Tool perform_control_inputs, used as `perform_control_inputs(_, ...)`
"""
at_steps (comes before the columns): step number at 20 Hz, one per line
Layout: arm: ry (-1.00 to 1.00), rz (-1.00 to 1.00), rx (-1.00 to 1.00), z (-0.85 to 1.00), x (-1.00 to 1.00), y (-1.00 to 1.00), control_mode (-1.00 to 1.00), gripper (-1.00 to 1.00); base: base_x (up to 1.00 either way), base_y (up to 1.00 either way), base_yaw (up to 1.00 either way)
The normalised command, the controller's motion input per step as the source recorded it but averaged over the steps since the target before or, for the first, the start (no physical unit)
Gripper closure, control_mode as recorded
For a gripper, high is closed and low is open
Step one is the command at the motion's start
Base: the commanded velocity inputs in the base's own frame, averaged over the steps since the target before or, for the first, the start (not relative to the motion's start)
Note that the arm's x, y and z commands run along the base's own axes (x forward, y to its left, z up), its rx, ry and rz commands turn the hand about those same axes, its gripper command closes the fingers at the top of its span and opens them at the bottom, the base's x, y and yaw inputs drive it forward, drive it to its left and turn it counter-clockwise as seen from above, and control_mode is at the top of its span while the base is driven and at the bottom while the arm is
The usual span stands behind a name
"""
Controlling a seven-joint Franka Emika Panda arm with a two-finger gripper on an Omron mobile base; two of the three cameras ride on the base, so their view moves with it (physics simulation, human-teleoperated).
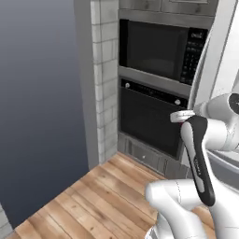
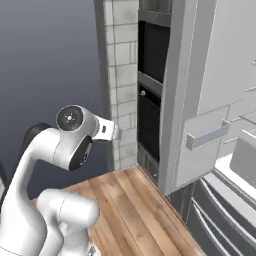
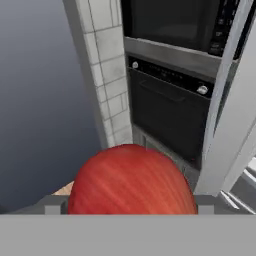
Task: Grab the onions from the fridge, place them in the blender, close the lid, and turn on the blender to create a marinade.
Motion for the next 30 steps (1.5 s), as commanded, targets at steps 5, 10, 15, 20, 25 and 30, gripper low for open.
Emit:
perform_control_inputs(5,0.0,0.0,0.0,0.0,0.0,0.0,1.0,1.0,-0.05,0.01,0.84)
perform_control_inputs(10,0.0,0.0,0.0,0.0,0.0,0.0,1.0,1.0,0.0,-0.1,0.84)
perform_control_inputs(15,0.0,0.0,0.0,0.0,0.0,0.0,1.0,1.0,0.0,-0.26,0.85)
perform_control_inputs(20,0.0,0.0,0.0,0.0,0.0,0.0,1.0,1.0,0.02,-0.19,0.86)
perform_control_inputs(25,0.0,0.0,0.0,0.0,0.0,0.0,1.0,1.0,0.11,-0.09,0.86)
perform_control_inputs(30,0.0,0.0,0.0,0.0,0.0,0.0,1.0,1.0,0.14,-0.04,0.85)
